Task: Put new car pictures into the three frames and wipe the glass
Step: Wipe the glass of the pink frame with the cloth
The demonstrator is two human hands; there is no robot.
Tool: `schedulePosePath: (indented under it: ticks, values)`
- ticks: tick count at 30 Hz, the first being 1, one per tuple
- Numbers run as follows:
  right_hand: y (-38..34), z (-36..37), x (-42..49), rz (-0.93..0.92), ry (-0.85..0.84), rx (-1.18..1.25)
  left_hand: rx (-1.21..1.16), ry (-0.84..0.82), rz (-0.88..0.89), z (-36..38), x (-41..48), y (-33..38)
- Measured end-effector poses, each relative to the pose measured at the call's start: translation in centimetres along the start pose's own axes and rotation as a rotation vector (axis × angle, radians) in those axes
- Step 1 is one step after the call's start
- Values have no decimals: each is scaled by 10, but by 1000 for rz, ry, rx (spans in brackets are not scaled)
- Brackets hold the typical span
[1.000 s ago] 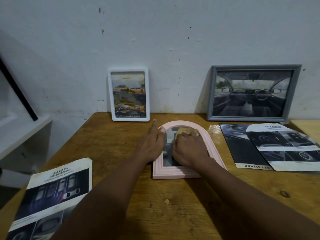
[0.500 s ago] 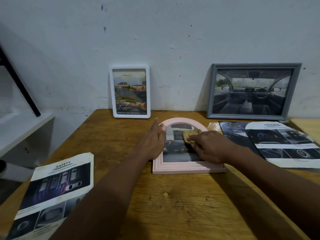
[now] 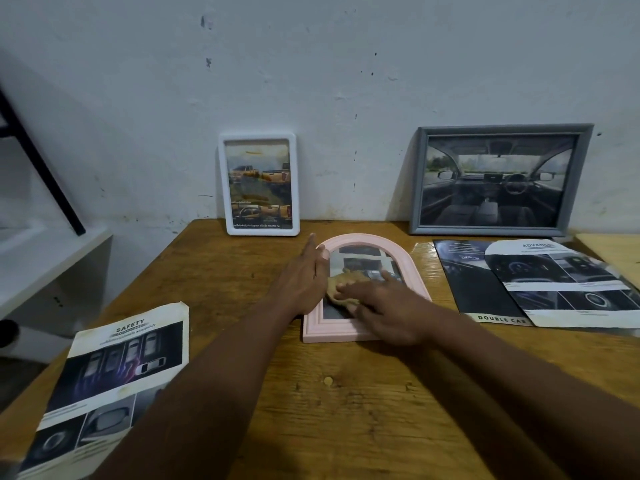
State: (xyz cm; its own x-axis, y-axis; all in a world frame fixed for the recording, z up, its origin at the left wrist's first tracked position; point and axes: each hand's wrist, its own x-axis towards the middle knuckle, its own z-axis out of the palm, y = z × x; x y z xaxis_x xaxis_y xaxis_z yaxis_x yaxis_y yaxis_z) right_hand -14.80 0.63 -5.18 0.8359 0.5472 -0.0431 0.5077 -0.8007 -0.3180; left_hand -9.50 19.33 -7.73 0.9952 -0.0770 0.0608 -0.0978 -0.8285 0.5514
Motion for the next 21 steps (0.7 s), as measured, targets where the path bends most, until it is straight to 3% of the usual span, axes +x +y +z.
schedulePosePath:
  ticks: [5, 11, 13, 16, 19, 21]
  values:
    - [28, -18, -36, 95, -3, -200, 31, -2, 43, -2, -4, 3]
    - [-60, 26, -32, 290, 185, -332, 33, 10, 12, 2, 0, 1]
    - [-79, 44, -20, 229, 288, -315, 34, 14, 6, 2, 0, 1]
    - [-66, 47, -14, 119, 386, -103, 26, 18, 2, 3, -1, 1]
    - [-30, 33, -23, -6, 247, 92, 22, 20, -3, 2, 0, 0]
    - [-11, 19, -32, -79, 162, 88, 39, 6, 7, 0, 0, 0]
